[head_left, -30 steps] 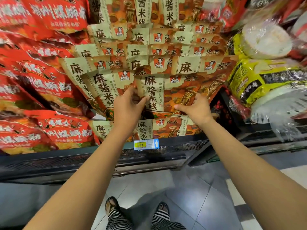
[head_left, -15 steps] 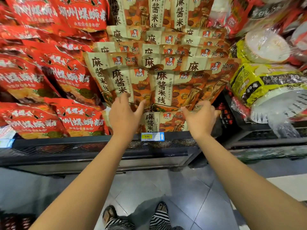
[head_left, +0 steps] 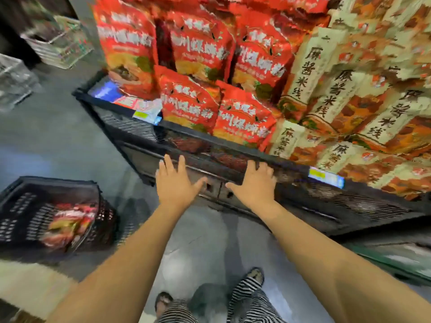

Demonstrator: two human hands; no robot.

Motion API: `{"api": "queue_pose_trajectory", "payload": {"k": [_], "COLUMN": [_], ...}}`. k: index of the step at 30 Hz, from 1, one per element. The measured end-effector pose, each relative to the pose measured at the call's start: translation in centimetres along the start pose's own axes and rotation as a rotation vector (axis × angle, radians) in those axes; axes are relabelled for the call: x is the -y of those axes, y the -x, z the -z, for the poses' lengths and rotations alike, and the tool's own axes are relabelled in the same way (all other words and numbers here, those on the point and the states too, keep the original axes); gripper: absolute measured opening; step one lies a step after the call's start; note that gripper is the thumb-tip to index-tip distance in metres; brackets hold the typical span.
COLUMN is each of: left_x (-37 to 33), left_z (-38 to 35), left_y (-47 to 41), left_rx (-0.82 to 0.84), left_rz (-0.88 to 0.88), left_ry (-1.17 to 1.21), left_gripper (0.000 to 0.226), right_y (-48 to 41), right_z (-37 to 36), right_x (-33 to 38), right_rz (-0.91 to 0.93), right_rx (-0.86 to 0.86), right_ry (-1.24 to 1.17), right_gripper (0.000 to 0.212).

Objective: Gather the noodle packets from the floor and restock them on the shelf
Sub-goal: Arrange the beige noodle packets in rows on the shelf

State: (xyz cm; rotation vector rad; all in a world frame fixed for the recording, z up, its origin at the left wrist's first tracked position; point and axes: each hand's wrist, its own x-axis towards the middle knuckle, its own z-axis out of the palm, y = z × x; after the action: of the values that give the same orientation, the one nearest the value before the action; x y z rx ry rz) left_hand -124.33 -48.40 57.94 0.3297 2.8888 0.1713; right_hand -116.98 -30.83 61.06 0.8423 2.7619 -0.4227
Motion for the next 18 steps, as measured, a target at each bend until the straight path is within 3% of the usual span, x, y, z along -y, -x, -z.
{"api": "queue_pose_trajectory", "payload": {"k": [9,18], "left_x": [30.0,46.1], "left_z": [-0.5,-2.6], "left_y": [5.9,6.0], "left_rx": [0.041,0.09], "left_rz": [0.344,0.618], "left_ry": [0.026,0.098], "left_gripper": [0.104,0.098], "right_y": [6.9,6.7], "right_z": [-12.6,-20.4], "right_x": [23.6,39.5], "right_rz": [0.278,0.439], "right_rx": [0.248,0.39], "right_ry": [0.078,0.233], "right_gripper": [0.079,0.086]}}
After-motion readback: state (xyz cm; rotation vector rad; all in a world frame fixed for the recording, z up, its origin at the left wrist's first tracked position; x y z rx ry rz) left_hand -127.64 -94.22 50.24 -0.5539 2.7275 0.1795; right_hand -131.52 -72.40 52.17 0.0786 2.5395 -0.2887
